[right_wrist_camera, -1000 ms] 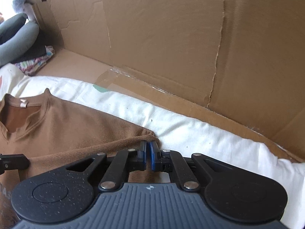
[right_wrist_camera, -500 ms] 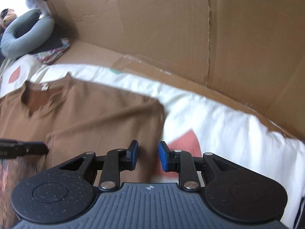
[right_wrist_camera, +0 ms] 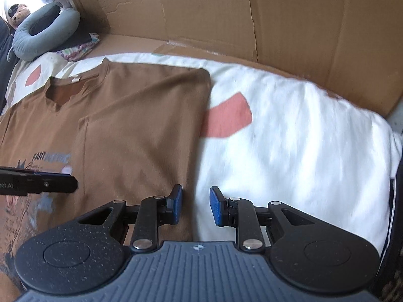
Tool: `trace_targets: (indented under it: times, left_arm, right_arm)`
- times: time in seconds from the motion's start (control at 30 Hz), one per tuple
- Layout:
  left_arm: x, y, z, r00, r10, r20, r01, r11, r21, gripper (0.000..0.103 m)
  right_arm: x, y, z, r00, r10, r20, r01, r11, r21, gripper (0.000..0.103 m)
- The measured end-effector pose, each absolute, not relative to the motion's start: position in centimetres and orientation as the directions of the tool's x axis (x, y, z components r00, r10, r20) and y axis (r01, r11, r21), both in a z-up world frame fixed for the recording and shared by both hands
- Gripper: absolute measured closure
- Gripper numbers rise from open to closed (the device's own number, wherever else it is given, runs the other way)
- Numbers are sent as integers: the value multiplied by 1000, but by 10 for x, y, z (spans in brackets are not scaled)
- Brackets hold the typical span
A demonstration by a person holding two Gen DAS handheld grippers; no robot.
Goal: Fold clothes
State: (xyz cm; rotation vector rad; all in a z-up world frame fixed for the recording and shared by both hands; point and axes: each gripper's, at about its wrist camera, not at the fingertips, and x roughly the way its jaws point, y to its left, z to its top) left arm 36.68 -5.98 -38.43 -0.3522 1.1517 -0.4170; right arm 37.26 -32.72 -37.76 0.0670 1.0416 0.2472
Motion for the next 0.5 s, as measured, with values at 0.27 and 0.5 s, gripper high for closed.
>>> trace_targets:
  times: [0.27,0.5]
  left_arm:
    - [355,-71,-383,318,-504,-803,161,864,-478,72]
    - [345,-86,-377,306,-536,-786,214,844,-492,77]
  right_arm:
    - [348,-322,-379,470,195,-861,-178,976,124,73]
    - [333,-321,-369,505,122,-855,-157,986,48,73]
